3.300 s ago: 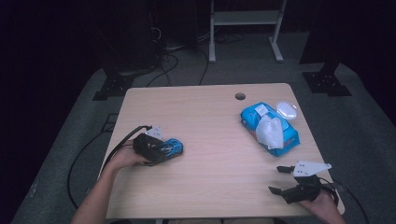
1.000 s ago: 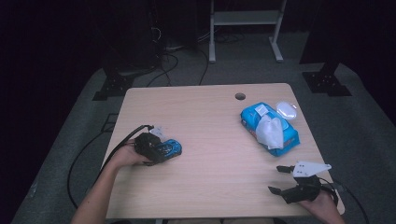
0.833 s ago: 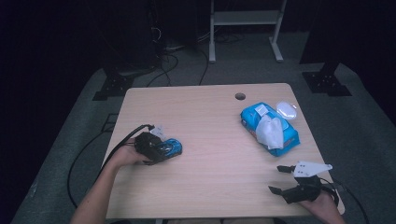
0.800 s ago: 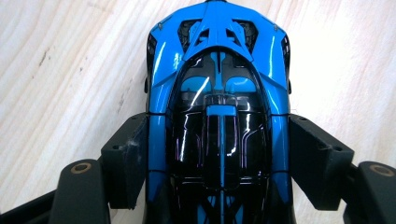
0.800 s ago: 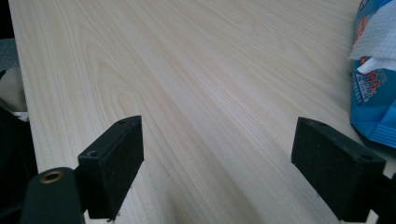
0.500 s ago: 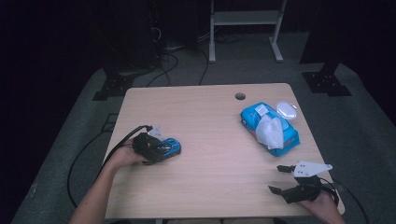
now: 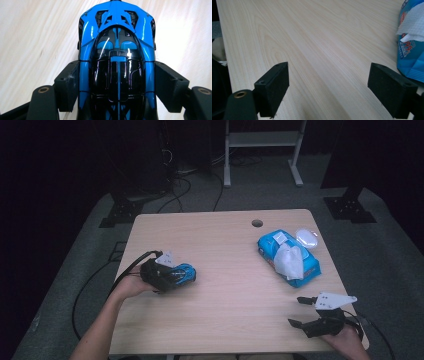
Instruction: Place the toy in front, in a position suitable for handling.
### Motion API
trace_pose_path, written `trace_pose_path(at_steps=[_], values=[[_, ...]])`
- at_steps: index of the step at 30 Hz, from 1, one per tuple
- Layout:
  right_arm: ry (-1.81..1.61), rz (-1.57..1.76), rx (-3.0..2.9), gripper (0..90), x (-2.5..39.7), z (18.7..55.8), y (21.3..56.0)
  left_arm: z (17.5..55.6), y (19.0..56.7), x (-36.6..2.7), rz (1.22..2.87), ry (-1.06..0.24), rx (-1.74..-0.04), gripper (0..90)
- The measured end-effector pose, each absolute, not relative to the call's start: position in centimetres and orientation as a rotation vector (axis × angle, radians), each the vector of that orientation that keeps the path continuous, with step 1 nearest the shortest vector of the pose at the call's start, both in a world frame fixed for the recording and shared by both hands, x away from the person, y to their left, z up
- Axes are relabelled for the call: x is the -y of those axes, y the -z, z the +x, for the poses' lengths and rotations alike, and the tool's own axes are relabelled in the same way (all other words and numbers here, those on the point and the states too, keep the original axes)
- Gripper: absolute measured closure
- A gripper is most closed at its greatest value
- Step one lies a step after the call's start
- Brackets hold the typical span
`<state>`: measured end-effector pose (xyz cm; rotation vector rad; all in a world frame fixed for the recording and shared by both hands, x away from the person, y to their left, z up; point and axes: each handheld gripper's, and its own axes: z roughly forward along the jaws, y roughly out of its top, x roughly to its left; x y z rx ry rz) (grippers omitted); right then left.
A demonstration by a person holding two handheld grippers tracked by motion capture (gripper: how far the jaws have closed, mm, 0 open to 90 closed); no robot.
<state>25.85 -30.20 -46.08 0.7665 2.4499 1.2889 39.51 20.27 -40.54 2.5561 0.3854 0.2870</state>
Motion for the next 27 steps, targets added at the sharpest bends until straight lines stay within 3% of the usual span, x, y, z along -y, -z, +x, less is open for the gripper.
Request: trace_pose_path(at_steps=[12, 27], values=[[-1.325, 0.752, -2.435, 16.6, 30.4, 25.8, 45.7, 38.1, 38.8, -14.5, 2.509, -0.270, -0.209, 28.2], [-1.351, 0.745, -2.419, 16.6, 30.4, 26.0, 45.3, 37.4, 42.3, -9.8, 2.512, -0.184, -0.136, 28.2]])
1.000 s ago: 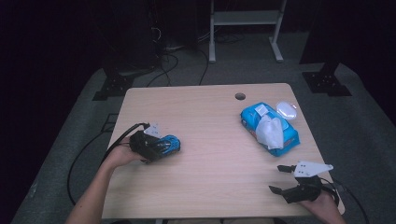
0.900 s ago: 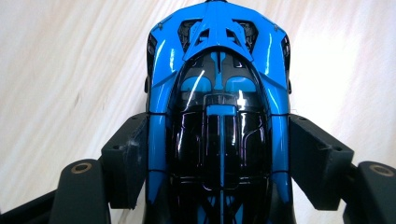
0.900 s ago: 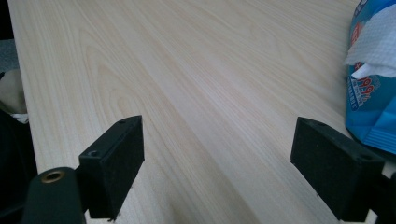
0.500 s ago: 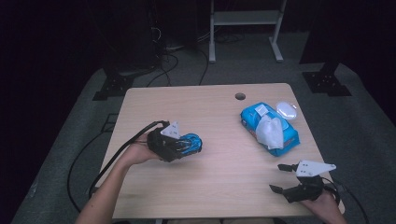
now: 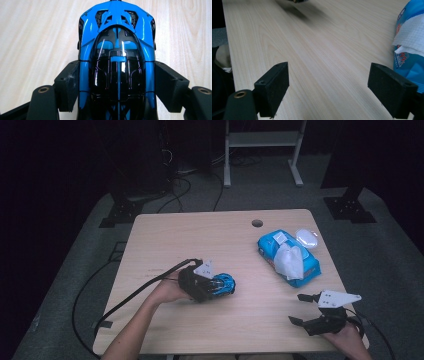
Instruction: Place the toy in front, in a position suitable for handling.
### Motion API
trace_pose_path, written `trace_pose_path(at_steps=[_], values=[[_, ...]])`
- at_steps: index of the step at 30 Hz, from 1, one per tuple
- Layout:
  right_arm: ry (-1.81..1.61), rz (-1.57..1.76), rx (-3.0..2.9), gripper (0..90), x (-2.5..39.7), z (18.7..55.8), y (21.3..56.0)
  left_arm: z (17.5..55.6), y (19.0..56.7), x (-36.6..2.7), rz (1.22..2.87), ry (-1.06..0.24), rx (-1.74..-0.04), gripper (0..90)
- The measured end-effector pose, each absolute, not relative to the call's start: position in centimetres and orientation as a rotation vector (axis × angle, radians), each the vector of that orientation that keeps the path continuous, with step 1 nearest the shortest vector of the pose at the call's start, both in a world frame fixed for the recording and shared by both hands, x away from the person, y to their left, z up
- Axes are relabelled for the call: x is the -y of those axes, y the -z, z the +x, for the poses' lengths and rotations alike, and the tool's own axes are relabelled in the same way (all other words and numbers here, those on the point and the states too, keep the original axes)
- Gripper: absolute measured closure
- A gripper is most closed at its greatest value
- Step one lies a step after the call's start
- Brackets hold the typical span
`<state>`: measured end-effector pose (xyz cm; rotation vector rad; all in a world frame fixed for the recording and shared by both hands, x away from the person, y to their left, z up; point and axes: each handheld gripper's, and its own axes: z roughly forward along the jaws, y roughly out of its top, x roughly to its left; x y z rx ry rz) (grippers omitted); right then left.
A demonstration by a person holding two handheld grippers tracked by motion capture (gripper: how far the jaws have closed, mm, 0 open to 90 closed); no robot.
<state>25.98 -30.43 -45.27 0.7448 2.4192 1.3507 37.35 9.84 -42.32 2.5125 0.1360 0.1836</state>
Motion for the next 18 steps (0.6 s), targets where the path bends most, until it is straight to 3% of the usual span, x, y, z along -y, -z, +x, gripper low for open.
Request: trace_pose_path(at_steps=[18], values=[[-1.366, 0.751, -2.415, 16.5, 30.5, 26.6, 44.7, 37.4, 45.2, -7.5, 2.537, -0.133, -0.119, 28.1]])
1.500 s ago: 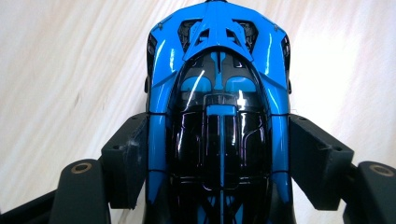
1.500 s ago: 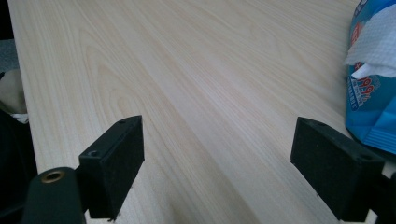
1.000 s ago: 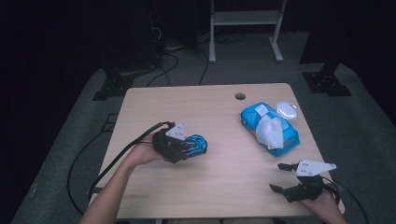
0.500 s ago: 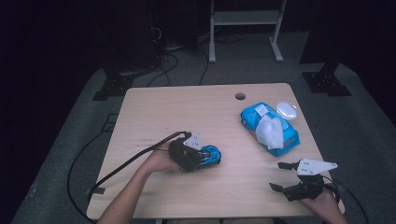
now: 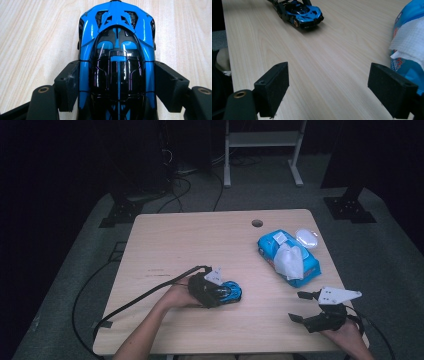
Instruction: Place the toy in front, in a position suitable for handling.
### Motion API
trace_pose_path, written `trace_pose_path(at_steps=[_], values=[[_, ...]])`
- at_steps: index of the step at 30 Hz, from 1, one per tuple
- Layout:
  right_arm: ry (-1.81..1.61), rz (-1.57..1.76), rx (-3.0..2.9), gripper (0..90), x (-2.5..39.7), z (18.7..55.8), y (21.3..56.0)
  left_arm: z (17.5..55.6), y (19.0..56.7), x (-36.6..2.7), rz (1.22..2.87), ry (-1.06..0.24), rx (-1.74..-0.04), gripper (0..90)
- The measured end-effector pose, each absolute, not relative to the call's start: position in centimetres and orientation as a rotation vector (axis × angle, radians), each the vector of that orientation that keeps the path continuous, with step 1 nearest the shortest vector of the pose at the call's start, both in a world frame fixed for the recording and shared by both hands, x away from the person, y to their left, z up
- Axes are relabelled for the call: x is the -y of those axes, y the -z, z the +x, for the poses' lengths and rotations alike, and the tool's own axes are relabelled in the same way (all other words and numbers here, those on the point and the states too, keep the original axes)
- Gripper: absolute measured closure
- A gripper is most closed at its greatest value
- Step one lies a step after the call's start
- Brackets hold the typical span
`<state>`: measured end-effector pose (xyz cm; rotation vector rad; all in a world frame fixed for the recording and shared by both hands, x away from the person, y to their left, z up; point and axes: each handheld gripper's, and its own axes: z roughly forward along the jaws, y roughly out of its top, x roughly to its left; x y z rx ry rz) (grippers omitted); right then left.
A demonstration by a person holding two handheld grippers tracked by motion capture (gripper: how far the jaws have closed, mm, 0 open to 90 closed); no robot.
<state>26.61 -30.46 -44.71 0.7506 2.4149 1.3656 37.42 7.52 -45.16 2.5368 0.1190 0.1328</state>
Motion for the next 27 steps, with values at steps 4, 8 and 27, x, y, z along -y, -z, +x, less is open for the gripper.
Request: trace_pose_path(at_steps=[4, 8, 27], values=[[-1.370, 0.751, -2.403, 16.5, 30.4, 26.9, 44.5, 37.3, 45.3, -7.0, 2.544, -0.129, -0.103, 28.1], [-1.387, 0.764, -2.376, 16.5, 30.7, 27.2, 44.3, 37.4, 45.5, -7.0, 2.537, -0.127, -0.115, 28.0], [-1.394, 0.754, -2.312, 16.5, 30.7, 28.0, 43.0, 37.2, 44.8, -8.6, 2.430, -0.138, -0.151, 24.7]])
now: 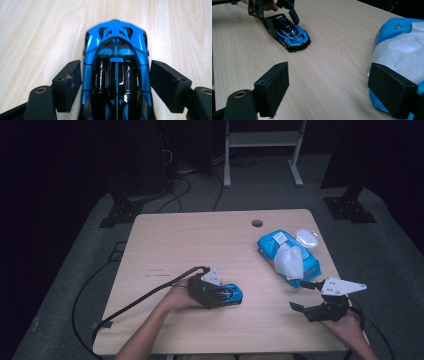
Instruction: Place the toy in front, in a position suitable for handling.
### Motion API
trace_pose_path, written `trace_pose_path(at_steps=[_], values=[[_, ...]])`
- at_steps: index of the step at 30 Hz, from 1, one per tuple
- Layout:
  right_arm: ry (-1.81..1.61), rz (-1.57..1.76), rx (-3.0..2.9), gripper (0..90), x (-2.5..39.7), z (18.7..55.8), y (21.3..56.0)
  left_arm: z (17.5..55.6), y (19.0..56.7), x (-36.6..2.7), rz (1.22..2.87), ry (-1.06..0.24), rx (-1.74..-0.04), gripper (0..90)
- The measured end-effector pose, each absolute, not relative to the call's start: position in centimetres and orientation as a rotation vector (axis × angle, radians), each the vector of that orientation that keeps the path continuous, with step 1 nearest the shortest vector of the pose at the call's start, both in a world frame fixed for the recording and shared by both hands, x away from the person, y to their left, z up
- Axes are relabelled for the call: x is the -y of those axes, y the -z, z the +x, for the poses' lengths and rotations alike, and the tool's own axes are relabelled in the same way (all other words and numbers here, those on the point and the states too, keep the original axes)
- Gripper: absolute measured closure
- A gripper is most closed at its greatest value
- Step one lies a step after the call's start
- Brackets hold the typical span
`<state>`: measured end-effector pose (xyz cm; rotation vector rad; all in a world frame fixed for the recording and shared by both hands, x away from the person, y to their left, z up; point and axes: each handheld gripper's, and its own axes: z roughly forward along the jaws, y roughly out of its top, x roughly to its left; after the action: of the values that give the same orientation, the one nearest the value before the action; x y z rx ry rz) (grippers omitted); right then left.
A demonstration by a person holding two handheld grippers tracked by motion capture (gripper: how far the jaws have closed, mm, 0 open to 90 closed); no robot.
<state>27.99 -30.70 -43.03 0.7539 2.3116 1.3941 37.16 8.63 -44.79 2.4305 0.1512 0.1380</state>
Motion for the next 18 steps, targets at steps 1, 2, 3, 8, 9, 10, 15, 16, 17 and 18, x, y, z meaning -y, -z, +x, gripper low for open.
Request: trace_pose_path(at_steps=[1, 2, 3, 8, 9, 10, 15, 16, 17, 18], values=[[-1.396, 0.751, -2.313, 16.5, 30.6, 28.1, 43.0, 37.1, 44.5, -8.8, 2.420, -0.158, -0.160, 24.0], [-1.391, 0.747, -2.315, 16.5, 30.5, 28.1, 42.9, 37.1, 44.3, -9.0, 2.411, -0.175, -0.165, 24.0], [-1.392, 0.746, -2.314, 16.5, 30.4, 28.1, 42.9, 37.1, 44.1, -9.3, 2.400, -0.180, -0.173, 24.0], [-1.391, 0.726, -2.313, 16.5, 30.1, 28.2, 42.8, 36.6, 43.2, -10.8, 2.350, -0.252, -0.212, 20.6], [-1.390, 0.729, -2.312, 16.5, 30.1, 28.2, 42.8, 36.4, 43.1, -11.0, 2.340, -0.266, -0.218, 19.9], [-1.393, 0.735, -2.310, 16.5, 30.1, 28.4, 42.8, 36.0, 43.0, -11.6, 2.320, -0.276, -0.234, 19.0], [-1.399, 0.733, -2.299, 16.5, 30.0, 28.5, 42.9, 35.0, 42.8, -12.3, 2.297, -0.308, -0.266, 16.4], [-1.399, 0.736, -2.302, 16.5, 29.9, 28.6, 42.9, 34.6, 42.7, -12.3, 2.274, -0.303, -0.278, 16.4], [-1.398, 0.737, -2.303, 16.5, 29.9, 28.6, 42.9, 34.4, 42.6, -12.4, 2.267, -0.311, -0.272, 16.3], [-1.395, 0.737, -2.303, 16.5, 29.8, 28.6, 42.9, 34.0, 42.5, -12.4, 2.258, -0.328, -0.279, 15.3]])
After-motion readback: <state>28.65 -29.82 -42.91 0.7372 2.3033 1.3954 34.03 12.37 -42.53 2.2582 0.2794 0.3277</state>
